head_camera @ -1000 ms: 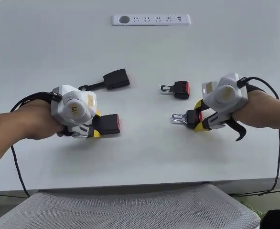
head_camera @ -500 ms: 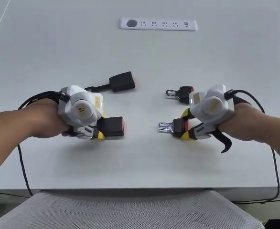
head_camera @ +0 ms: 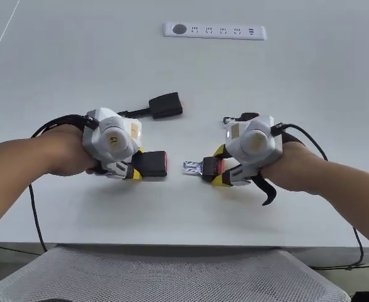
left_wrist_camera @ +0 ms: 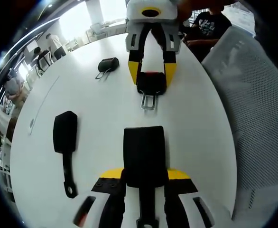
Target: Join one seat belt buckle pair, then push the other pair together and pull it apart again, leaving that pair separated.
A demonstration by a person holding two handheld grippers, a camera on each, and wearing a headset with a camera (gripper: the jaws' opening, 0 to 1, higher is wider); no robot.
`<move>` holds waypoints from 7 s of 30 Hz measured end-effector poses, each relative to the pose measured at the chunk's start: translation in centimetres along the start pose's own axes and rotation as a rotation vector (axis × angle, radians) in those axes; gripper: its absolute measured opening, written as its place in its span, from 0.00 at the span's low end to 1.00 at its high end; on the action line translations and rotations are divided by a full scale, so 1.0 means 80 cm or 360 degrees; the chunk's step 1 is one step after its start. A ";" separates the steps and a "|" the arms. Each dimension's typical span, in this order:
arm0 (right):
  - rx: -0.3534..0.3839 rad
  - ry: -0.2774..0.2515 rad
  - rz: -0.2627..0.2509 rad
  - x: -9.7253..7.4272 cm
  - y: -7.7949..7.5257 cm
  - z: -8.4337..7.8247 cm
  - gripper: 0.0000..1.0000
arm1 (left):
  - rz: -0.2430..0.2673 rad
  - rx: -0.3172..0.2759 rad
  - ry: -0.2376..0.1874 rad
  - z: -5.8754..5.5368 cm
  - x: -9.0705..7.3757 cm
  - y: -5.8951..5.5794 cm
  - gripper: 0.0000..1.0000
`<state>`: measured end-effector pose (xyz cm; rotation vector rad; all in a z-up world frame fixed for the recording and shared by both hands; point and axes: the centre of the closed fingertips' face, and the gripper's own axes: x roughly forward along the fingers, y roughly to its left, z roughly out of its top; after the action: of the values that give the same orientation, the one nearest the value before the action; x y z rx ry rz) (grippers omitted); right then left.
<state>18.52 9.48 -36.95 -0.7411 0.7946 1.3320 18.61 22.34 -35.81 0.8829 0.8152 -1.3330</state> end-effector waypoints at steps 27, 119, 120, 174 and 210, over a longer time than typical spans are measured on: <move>-0.0103 0.0082 0.0045 0.028 -0.003 0.041 0.34 | 0.0002 0.0038 0.0011 0.000 0.000 0.000 0.32; -0.0111 -0.0066 -0.0002 0.009 -0.007 0.078 0.37 | 0.0019 0.0004 0.0023 -0.005 -0.011 0.019 0.33; -0.0114 -0.0072 -0.0006 0.006 -0.008 0.078 0.37 | 0.0017 -0.0002 0.0012 -0.003 -0.014 0.020 0.33; 0.0012 0.0232 -0.0083 -0.061 -0.144 -0.082 0.35 | 0.0090 0.0068 0.0038 0.048 0.034 0.189 0.33; 0.0005 0.0181 -0.0054 -0.036 -0.151 -0.050 0.34 | 0.0015 0.0043 0.0048 0.029 0.050 0.179 0.32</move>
<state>30.02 3.37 -36.49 -0.8298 0.8704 1.2663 33.18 18.85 -37.37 0.9291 0.8173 -1.3275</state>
